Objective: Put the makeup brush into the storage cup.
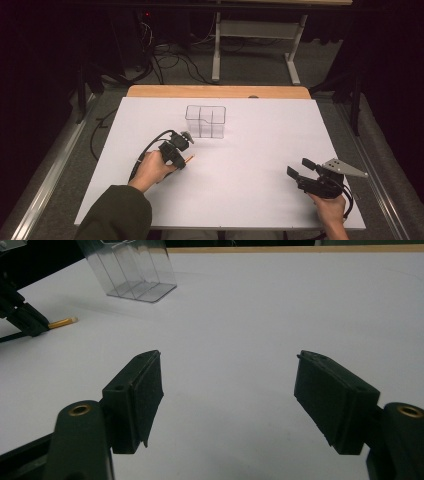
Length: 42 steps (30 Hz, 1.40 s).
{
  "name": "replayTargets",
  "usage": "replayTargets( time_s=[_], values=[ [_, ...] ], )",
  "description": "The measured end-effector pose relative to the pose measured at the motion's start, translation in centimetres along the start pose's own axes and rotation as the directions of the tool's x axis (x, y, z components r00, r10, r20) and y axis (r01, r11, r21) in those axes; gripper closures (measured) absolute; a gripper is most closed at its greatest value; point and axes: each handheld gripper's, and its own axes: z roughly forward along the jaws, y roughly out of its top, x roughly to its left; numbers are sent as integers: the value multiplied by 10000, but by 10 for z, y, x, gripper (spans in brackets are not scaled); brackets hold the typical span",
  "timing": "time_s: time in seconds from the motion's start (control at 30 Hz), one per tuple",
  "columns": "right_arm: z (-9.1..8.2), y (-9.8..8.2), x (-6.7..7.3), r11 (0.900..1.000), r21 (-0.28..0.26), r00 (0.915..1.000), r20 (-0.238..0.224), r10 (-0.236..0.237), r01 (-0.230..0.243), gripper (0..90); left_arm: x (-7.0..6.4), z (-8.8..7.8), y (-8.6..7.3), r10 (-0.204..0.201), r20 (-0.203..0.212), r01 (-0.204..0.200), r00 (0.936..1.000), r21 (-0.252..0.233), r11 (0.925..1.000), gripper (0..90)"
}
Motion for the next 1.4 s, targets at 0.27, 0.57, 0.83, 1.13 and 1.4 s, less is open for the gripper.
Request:
replayTargets(
  time_s=[0.27,0.57,0.83,1.13,1.4],
  values=[
    [0,0,0,10000,2,10000,36,-7,7,294,-1,0,1,13,-1,-13,10000,45,10000,808],
    [0,0,1,10000,30,10000,22,-36,36,295,2,0,0,62,196,-61,9998,-28,10000,826],
    [1,0,1,9999,113,10000,42,-80,79,298,1,0,0,147,150,-147,9998,-7,9999,829],
    [2,0,1,9998,174,9999,58,-103,102,299,2,0,0,140,198,-138,9997,-93,9999,831],
    [2,0,1,9998,172,9999,49,-94,93,300,3,0,0,125,288,-120,9995,-166,9998,831]
  ],
)
